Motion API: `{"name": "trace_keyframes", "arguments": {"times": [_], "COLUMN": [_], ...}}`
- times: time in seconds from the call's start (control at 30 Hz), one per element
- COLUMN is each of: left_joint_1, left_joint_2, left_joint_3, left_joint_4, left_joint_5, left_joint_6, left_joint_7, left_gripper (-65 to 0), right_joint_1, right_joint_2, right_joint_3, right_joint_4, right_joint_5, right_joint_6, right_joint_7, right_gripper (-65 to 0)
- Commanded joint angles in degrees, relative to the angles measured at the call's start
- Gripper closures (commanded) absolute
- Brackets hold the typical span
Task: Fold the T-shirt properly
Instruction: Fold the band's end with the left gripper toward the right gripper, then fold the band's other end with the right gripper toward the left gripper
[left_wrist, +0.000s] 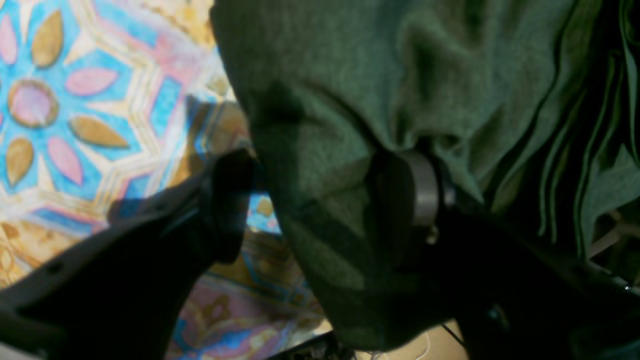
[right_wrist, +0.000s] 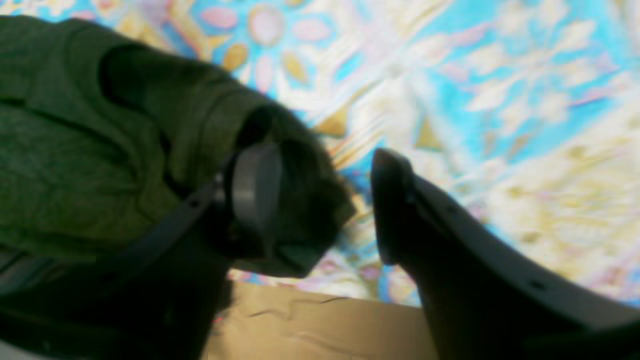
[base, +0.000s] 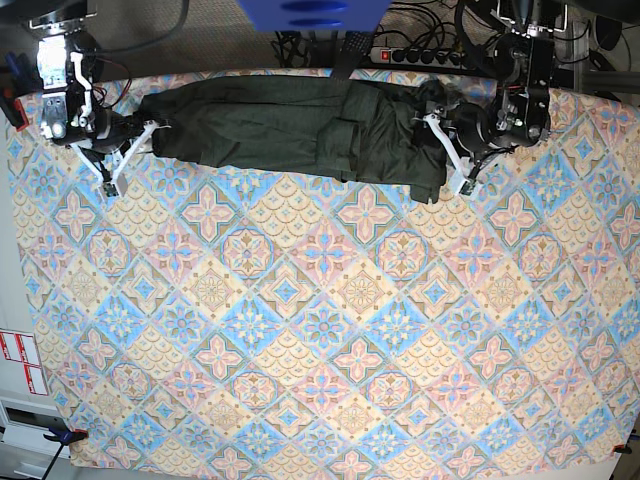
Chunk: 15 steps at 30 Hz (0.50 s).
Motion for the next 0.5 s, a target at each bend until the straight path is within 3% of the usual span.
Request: {"name": "trace_keyframes", "arguments": {"times": [0.0,0.47], "left_joint_1": [0.2,0.1], "left_joint_2": [-0.5,-0.5], "left_joint_3": [0.1,0.1], "left_joint_4": [0.5,0.5], "left_joint_5": [0.7,0.6], "left_joint_6": [-0.1,-0.1], "left_joint_7": [-0.2,-0.2], "left_gripper": [-37.0,-36.9], "right_joint_1": [0.3,0.3], "right_joint_2": [1.0,0.9], "right_joint_3": [0.5,-0.4], "right_joint_4": [-0.5,-6.2], "right_joint_5": [1.2,3.6], "right_joint_6": [0.0,0.1], "right_joint_7": [0.2,0.3], "right_gripper": [-29.6,-29.6]}}
